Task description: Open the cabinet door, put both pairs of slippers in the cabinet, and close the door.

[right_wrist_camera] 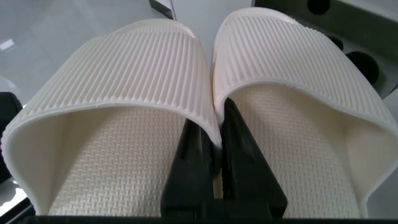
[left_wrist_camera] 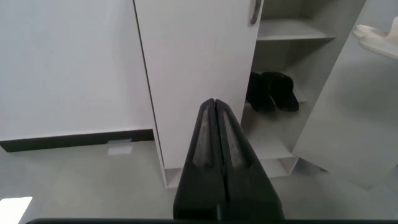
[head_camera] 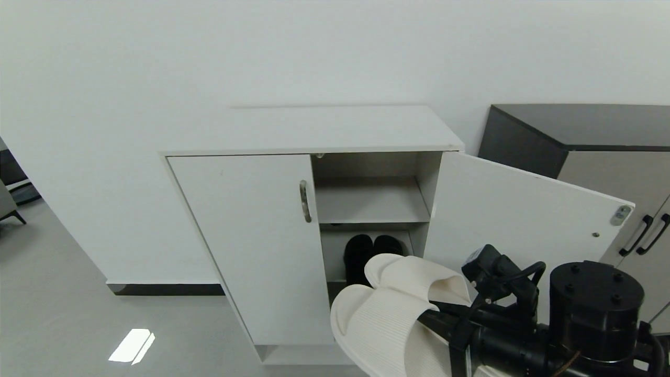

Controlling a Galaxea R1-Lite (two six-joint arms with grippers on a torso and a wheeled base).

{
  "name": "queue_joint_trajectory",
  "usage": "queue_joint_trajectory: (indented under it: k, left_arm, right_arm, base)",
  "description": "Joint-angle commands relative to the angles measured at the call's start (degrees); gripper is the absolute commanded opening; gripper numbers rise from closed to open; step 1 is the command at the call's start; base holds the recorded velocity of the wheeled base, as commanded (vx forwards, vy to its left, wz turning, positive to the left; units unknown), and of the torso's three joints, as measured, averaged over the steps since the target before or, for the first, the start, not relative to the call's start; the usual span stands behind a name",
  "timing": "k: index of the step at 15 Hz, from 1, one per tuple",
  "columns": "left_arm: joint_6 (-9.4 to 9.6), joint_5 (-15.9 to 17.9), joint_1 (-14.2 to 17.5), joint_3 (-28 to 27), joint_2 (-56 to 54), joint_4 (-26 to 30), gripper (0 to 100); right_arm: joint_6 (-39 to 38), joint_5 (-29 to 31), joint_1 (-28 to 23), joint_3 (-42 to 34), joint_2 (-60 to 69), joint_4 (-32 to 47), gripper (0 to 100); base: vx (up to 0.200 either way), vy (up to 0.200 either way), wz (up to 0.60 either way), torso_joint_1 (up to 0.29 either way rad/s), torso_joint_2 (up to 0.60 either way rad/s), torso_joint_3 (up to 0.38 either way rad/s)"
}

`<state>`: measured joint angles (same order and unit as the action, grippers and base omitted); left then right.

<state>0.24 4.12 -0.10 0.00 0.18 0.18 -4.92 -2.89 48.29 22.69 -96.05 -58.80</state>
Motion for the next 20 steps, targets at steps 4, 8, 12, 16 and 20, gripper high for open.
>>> queue_joint_trajectory:
  k: [4,8,12,16,20]
  left_arm:
    - [0.02,0.0,0.0,0.0,0.0,0.0,0]
    - [0.02,0.0,0.0,0.0,0.0,0.0,0]
    - [0.02,0.0,0.0,0.0,0.0,0.0,0]
    - [0.02,0.0,0.0,0.0,0.0,0.0,0]
    - [0.02,0.1,0.0,0.0,0.0,0.0,0]
  right_arm:
    - [0.0,-0.1,0.1,-0.3,-0.2,0.0,0]
    - [0.0,-0.2,0.1,-0.3,-0.2,0.0,0]
    - [0.0,-1.2,0.1,-0.6,-0.3,0.0,0]
    - [0.0,-1.3,0.1,-1.1,-0.3,-1.0,0]
    - [8.5,5.3,1.5,0.4,-0.8,-0.3,0]
  base:
    - [0.000,0.000,0.00,-0.182,0.48,0.295]
    - [0.000,0.000,0.00,-0.162,0.46,0.299]
    - [0.000,0.000,0.00,-0.126,0.45,0.316]
    - [0.000,0.000,0.00,-0.036,0.14,0.101]
    - [0.000,0.000,0.00,0.000,0.00,0.000]
